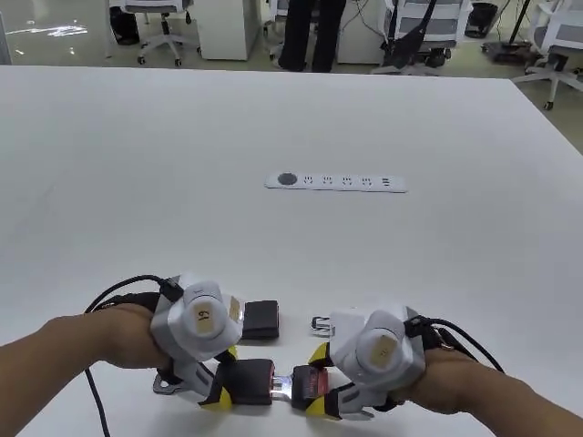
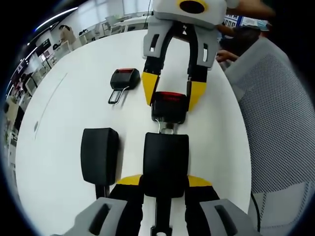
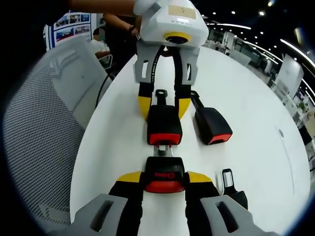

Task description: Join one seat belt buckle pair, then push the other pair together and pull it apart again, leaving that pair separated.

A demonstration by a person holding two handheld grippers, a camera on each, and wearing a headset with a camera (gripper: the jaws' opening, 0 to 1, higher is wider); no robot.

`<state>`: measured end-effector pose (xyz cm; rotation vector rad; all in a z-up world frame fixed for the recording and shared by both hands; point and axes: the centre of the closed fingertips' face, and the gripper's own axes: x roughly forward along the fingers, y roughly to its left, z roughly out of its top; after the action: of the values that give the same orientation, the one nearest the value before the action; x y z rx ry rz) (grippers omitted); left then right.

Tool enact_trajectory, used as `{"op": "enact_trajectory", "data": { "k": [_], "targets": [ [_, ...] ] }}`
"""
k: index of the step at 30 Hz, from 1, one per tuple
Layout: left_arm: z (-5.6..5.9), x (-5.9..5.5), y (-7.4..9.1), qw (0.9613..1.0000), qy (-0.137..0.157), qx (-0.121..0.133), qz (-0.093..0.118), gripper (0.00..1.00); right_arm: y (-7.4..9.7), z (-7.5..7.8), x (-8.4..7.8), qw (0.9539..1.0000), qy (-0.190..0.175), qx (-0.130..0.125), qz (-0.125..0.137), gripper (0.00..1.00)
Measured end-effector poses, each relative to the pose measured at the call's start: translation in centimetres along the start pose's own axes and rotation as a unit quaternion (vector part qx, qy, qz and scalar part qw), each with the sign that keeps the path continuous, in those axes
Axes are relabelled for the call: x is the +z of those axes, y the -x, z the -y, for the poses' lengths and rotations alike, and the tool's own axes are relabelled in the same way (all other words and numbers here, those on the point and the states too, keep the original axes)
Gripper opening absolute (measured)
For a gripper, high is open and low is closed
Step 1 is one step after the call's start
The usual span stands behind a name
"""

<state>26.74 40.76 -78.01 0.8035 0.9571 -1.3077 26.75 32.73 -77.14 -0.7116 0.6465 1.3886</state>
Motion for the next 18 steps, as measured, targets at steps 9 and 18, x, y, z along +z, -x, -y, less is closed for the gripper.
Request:
{"op": "enact_trajectory", "data": {
  "k": [9,18],
  "targets": [
    [0.06,0.03,0.03,1.0,0.002,0.001,0.008,0.33,-0.12,0.02,0.18,0.9999,-0.006,-0.003,0.013,0.28],
    [0.12,0.18,0.11,0.9999,0.001,0.002,0.01,0.33,-0.43,0.03,0.27,0.9997,-0.018,-0.003,0.018,0.27]
  ]
}}
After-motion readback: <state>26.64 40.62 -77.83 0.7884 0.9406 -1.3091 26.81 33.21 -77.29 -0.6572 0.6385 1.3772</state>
